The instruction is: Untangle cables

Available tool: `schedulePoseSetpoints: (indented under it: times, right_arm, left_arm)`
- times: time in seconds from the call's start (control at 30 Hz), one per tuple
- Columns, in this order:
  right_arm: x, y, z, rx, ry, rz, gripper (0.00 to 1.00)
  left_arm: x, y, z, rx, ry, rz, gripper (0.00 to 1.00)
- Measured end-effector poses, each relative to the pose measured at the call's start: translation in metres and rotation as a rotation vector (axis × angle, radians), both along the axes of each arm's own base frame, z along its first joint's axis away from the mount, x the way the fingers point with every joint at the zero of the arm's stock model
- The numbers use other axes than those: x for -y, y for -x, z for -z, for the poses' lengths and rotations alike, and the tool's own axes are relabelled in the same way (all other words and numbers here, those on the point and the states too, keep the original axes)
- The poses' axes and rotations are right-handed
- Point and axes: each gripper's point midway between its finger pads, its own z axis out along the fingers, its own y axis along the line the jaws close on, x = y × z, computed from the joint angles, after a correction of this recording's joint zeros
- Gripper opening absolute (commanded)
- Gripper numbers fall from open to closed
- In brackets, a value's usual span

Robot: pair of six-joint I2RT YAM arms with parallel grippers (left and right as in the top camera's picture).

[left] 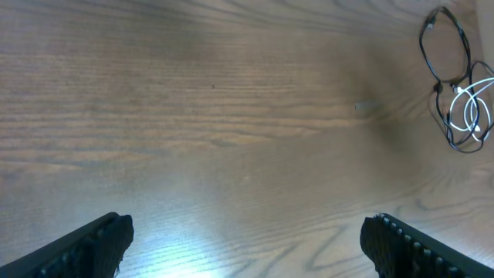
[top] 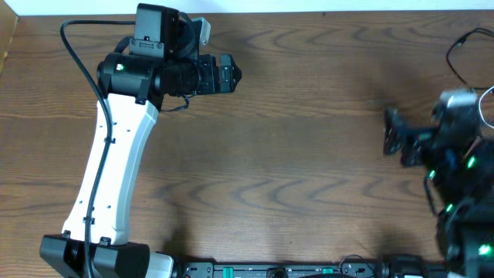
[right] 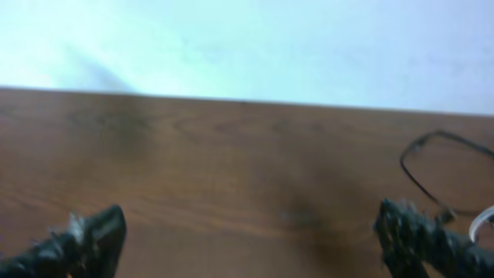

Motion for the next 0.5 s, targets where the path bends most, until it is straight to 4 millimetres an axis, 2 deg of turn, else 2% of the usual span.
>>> schedulePoseSetpoints:
  times: [0.23,0.5]
  right_arm:
    - [-0.005,0.023,0.039,0.156,0.003,-0.015,0.99]
    - [-0.009,0.033,0.079,0.265,0.002,-0.030,0.99]
  left_arm:
    - [0.000,0.000,0.000,0.001,0.000,0.000,0.99]
    - [0.000,0.000,0.000,0.000,0.000,0.000,0.99]
